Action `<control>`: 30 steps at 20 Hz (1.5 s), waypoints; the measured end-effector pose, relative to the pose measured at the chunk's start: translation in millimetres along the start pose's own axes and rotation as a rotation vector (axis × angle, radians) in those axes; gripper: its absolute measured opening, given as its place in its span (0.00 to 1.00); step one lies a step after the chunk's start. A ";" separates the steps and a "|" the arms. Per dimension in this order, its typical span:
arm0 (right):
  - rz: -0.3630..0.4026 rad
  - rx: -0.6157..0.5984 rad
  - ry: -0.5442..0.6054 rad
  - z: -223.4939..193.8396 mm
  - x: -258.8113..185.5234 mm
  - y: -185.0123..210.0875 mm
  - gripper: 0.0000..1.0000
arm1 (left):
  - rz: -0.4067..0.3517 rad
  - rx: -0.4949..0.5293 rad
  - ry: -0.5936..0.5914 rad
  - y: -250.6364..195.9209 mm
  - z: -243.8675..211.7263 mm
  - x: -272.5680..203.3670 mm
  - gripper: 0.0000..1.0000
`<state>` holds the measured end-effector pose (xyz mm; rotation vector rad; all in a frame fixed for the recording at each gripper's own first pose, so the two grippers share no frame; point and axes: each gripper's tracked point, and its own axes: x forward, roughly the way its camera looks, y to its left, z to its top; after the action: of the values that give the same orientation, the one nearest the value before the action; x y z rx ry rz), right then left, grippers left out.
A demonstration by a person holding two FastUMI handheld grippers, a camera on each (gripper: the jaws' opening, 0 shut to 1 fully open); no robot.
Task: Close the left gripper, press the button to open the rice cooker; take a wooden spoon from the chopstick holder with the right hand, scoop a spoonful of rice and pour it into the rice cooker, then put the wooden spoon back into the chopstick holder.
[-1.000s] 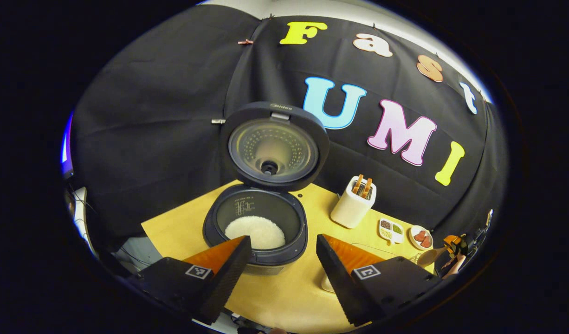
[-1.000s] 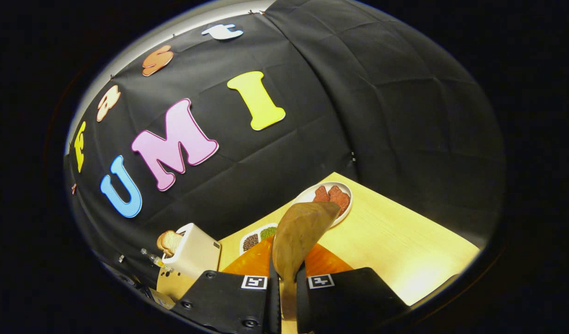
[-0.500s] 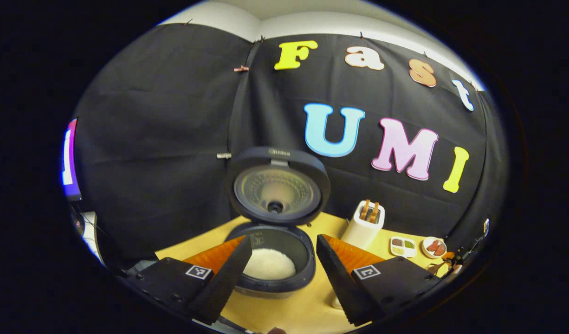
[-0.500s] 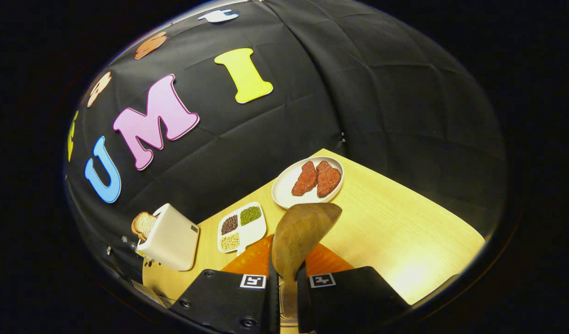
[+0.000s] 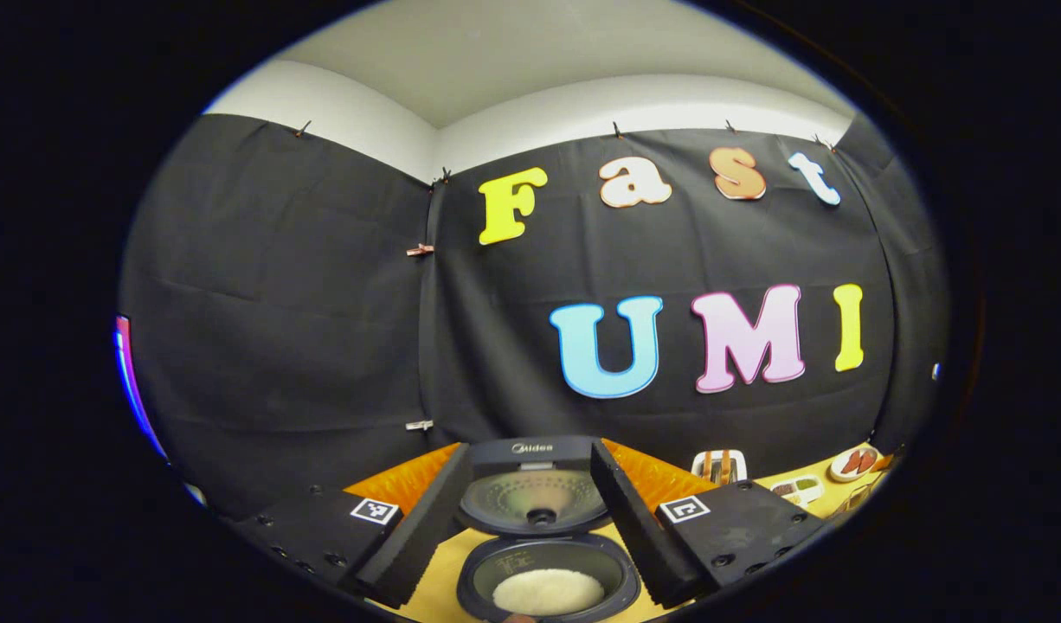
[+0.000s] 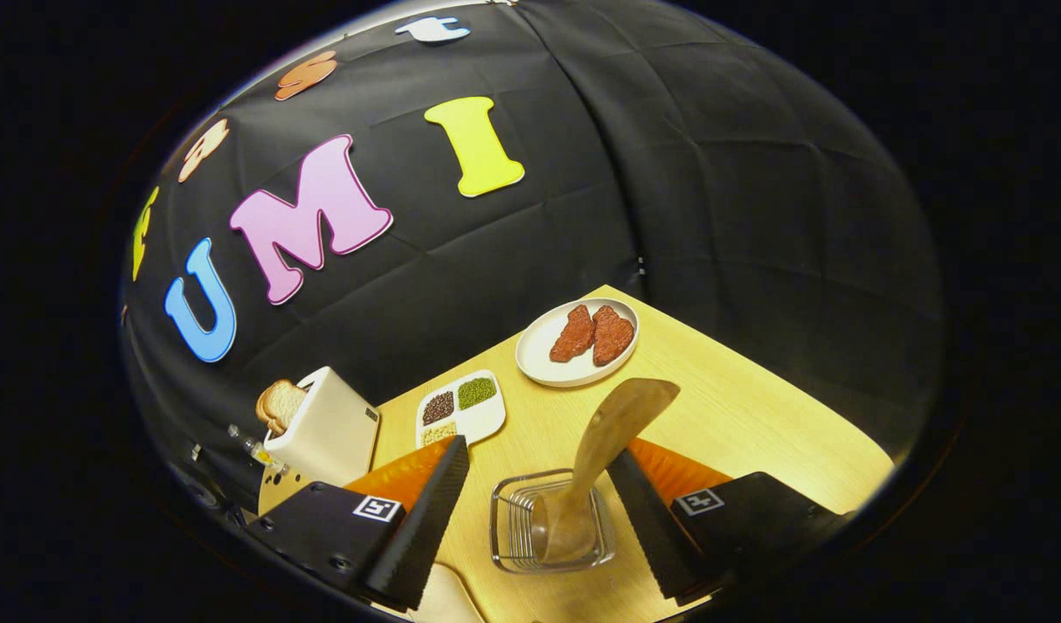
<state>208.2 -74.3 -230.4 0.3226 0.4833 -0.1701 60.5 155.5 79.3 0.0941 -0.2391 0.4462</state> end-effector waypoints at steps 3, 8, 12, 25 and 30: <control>-0.019 -0.056 -0.030 6.2 -40.8 -12.2 0.99 | -0.032 -0.014 -0.024 1.8 -2.8 30.2 0.94; -0.083 -0.056 -0.088 15.0 -120.2 -44.6 0.99 | -0.068 -0.049 -0.026 9.4 -19.8 80.8 0.92; -0.121 -0.042 -0.104 14.5 -173.7 -55.6 0.98 | -0.080 -0.032 0.004 15.8 -35.6 115.6 0.92; -0.047 -0.133 -0.089 6.1 -173.9 -10.7 0.99 | -0.115 -0.045 0.481 -3.2 -100.8 27.1 0.98; 0.019 -0.160 -0.045 -7.7 -159.4 13.6 0.98 | -0.097 -0.052 0.629 -5.3 -161.0 -25.4 0.97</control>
<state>69.0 -45.6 -156.6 0.1667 0.4458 -0.1195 74.1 163.1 -83.0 -0.0873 0.3706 0.3538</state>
